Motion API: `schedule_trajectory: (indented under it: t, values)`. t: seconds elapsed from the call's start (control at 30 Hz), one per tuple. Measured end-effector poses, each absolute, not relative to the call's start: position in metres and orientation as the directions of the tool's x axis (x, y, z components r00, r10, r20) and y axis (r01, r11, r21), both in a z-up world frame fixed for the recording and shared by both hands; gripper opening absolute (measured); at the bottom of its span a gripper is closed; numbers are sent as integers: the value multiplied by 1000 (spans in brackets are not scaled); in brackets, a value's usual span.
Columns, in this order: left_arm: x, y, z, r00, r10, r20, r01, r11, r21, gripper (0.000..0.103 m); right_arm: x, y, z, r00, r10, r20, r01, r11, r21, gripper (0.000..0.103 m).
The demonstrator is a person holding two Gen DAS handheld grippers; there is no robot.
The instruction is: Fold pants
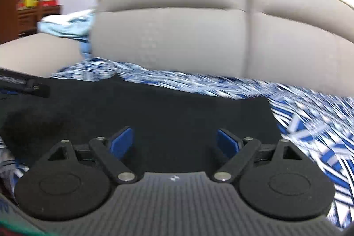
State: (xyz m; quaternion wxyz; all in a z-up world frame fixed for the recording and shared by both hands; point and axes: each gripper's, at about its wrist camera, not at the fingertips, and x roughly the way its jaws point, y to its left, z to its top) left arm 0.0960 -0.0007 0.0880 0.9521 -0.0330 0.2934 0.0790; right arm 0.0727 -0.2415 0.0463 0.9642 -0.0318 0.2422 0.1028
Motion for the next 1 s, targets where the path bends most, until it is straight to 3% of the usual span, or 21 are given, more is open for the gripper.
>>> schedule_trajectory:
  t: [0.2,0.6,1.0]
  values:
    - [90,-49,70,825,94,-557,-60,995,78,98,63,-265,34,851,140,-506,-137,990,43,95]
    - [89,-52,37,793,84,-604,-42,996,83,99,61,-259,24,859,109,-501,-144,989,-31,103]
    - [89,-36,32,795,72,-602,-64,997,34,103,65,-249,22,864,103,-493,-143,989,-44,103]
